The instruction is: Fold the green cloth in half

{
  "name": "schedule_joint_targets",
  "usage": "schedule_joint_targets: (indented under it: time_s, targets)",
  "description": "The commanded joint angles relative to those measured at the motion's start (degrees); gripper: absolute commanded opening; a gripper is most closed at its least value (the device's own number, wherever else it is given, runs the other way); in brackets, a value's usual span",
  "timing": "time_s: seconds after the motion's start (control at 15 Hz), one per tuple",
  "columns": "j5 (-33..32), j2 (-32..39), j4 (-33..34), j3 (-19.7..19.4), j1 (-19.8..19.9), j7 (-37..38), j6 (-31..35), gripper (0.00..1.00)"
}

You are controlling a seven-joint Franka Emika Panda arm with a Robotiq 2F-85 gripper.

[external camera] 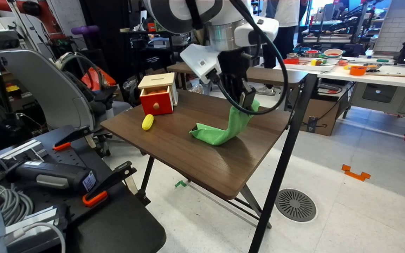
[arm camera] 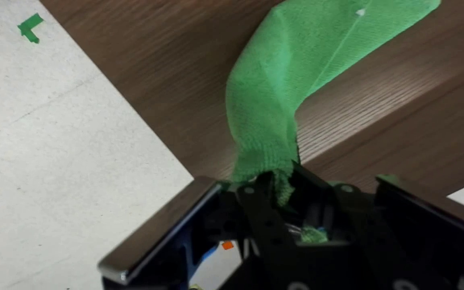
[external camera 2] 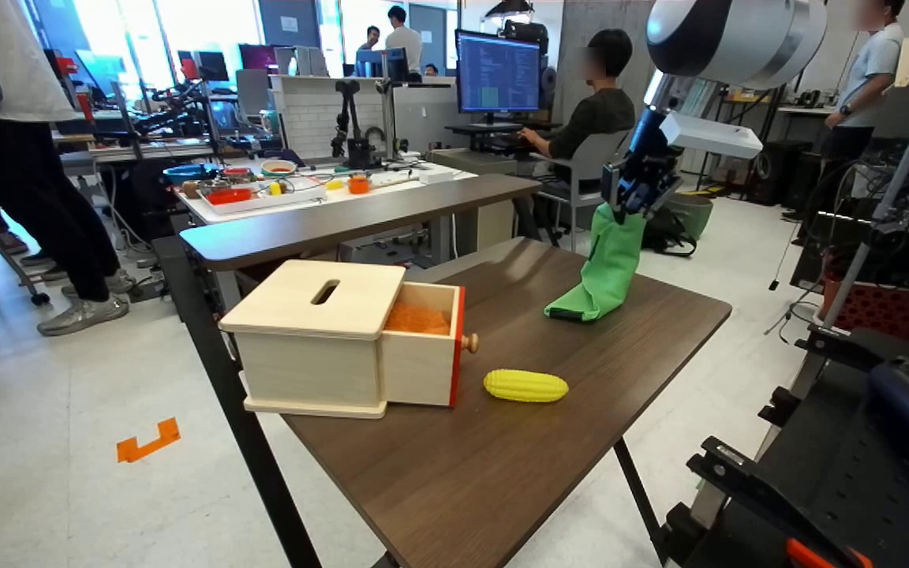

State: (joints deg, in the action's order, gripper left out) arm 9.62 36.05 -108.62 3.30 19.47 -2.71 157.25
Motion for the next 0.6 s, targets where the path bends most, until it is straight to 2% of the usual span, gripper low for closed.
schedule_joint_targets:
  time_s: [0.0,0.2,0.53]
  targets:
    - [1.54,-0.93,-1.76,1.57,-2.47,-2.39,0.71,0.03]
    - [1.1,0.03,-2.18,2.87,-4.11,-3.91,-0.07,0.03]
    - [-0.53,2.92,-4.24,2.69,-6.62,-6.3,0.07,0.03]
